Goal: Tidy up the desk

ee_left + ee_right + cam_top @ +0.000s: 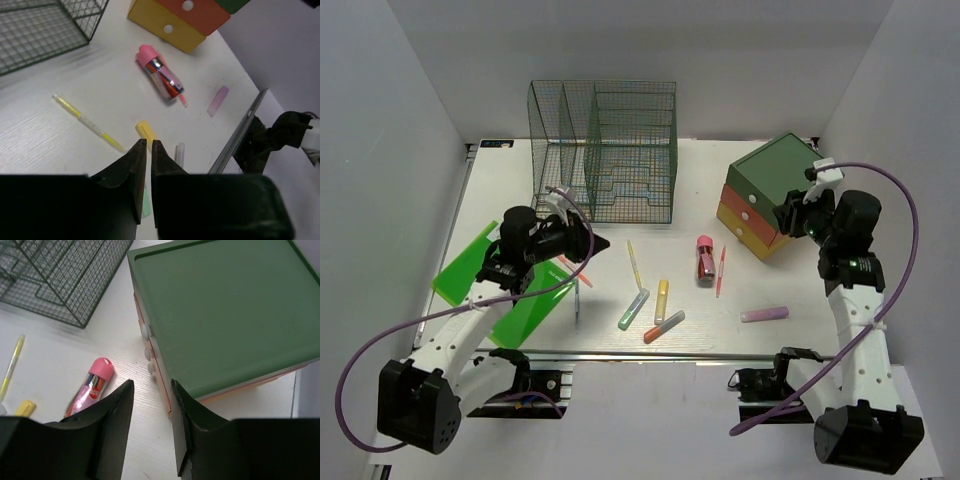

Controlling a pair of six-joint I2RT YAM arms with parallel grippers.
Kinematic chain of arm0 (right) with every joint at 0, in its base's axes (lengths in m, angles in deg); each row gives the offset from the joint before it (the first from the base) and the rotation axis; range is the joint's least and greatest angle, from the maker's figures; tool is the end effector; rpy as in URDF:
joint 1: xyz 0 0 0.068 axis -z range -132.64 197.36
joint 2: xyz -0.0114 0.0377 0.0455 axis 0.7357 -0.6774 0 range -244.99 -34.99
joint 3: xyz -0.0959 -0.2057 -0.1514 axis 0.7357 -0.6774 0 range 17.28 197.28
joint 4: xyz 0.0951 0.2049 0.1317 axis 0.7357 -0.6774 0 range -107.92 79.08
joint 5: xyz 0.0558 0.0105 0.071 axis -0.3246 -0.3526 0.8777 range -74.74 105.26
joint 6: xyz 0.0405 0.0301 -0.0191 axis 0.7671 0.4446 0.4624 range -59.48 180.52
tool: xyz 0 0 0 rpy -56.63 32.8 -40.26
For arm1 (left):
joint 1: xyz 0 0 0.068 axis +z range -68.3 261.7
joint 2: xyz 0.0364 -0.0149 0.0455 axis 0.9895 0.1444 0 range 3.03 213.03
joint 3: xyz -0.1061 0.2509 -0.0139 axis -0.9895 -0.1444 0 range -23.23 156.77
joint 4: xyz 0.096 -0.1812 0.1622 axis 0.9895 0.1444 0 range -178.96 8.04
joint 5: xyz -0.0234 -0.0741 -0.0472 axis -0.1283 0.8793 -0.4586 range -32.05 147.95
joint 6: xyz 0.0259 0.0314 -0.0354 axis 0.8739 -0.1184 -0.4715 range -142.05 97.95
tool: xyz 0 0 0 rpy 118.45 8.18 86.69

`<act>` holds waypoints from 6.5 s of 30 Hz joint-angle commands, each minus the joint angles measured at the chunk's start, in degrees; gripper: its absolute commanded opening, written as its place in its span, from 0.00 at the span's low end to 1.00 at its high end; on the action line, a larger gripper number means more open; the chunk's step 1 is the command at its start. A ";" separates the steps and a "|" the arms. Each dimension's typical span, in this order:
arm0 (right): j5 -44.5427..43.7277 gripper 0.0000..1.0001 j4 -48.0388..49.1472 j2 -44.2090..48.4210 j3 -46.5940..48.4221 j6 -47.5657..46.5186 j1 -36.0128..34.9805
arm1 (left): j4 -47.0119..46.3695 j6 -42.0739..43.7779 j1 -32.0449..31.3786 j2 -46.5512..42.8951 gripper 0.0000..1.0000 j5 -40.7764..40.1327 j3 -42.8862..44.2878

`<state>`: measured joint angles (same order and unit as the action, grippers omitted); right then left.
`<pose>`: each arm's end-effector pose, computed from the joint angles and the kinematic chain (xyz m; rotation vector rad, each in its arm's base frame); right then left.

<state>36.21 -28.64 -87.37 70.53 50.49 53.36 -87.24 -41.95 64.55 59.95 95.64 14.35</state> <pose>0.2058 -0.0088 0.3552 -0.3154 1.8200 0.1459 0.2061 -0.0863 0.2734 0.4105 1.9631 -1.0578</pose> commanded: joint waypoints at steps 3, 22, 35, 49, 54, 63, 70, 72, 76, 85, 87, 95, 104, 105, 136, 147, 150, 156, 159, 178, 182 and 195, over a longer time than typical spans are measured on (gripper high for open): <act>0.57 0.46 13.13 4.12 -5.43 6.58 0.68 | -10.13 -8.21 -4.72 2.65 0.21 0.02 6.62; -8.11 0.00 25.10 9.23 -14.23 13.71 0.42 | -13.23 -14.37 -31.19 44.22 0.46 -31.79 40.01; -9.88 0.00 23.87 9.49 -13.53 13.98 0.24 | -17.80 -29.22 -34.09 59.35 0.67 -42.27 53.29; -10.40 0.00 23.87 9.23 -13.88 13.45 0.06 | -24.91 -31.95 -34.09 65.24 0.68 -37.78 56.82; -10.32 0.00 23.95 9.23 -13.97 13.27 -0.02 | -27.47 -32.92 -34.09 66.29 0.65 -34.97 56.81; -10.84 0.00 24.22 9.58 -14.41 13.01 -0.11 | -30.54 -34.94 -34.09 69.19 0.63 -33.21 58.39; -10.84 0.00 24.22 9.49 -14.58 12.92 -0.20 | -33.88 -36.61 -34.09 69.64 0.63 -33.65 57.60; -10.84 0.00 24.22 9.49 -14.58 12.83 -0.29 | -35.72 -37.57 -34.09 69.64 0.63 -33.91 56.90; -10.75 0.00 24.22 9.49 -14.58 12.92 -0.29 | -36.96 -38.72 -34.09 70.42 0.63 -34.44 56.90; -11.02 0.00 24.22 9.58 -14.67 12.83 -0.72 | -37.75 -40.74 -34.09 71.83 0.61 -34.62 57.25; -11.11 0.00 24.22 9.58 -14.67 12.75 -0.55 | -37.84 -41.18 -34.09 72.01 0.60 -34.53 57.25; -11.37 0.00 24.31 9.67 -14.85 12.48 -0.81 | -39.24 -42.15 -34.09 72.89 0.58 -34.70 57.69; -11.72 0.00 24.39 9.67 -14.93 12.31 -1.08 | -40.30 -42.94 -34.09 73.33 0.53 -35.50 57.78; -11.81 0.00 24.39 9.67 -14.93 12.31 -1.08 | -40.30 -43.12 -34.09 73.50 0.51 -35.50 57.95; -12.42 0.00 24.83 8.43 -15.81 11.52 -1.25 | -45.40 -43.12 -33.57 61.82 0.15 -36.46 41.08; -11.64 0.07 25.01 7.99 -16.34 10.81 -1.08 | -43.38 -41.53 -33.57 58.21 0.32 -38.22 37.91; -10.41 0.26 25.19 8.17 -16.69 10.29 -0.90 | -42.94 -41.62 -33.57 57.69 0.51 -37.96 37.83; -6.19 0.58 25.10 8.78 -17.22 8.35 -0.99 | -41.27 -40.40 -33.57 53.47 0.73 -39.10 34.23; -2.33 0.65 25.01 9.49 -17.66 7.39 -0.99 | -39.43 -37.42 -33.57 49.00 0.76 -39.97 32.12; 27.29 0.60 1.24 9.93 -3.89 -6.83 -1.78 | 9.16 -4.64 -33.30 -1.09 0.73 -47.52 11.64; 29.06 0.62 -9.40 9.32 1.58 -12.20 -4.41 | 17.69 -0.77 -33.30 -10.93 0.72 -51.14 10.32; 9.30 0.64 -13.76 -3.68 0.54 -11.78 -31.36 | 20.87 1.36 -33.83 -16.15 0.88 -50.52 4.25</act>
<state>52.34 -41.18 -89.91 71.47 38.43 27.88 -68.86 -42.26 30.94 43.65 45.20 16.89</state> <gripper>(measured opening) 0.636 0.876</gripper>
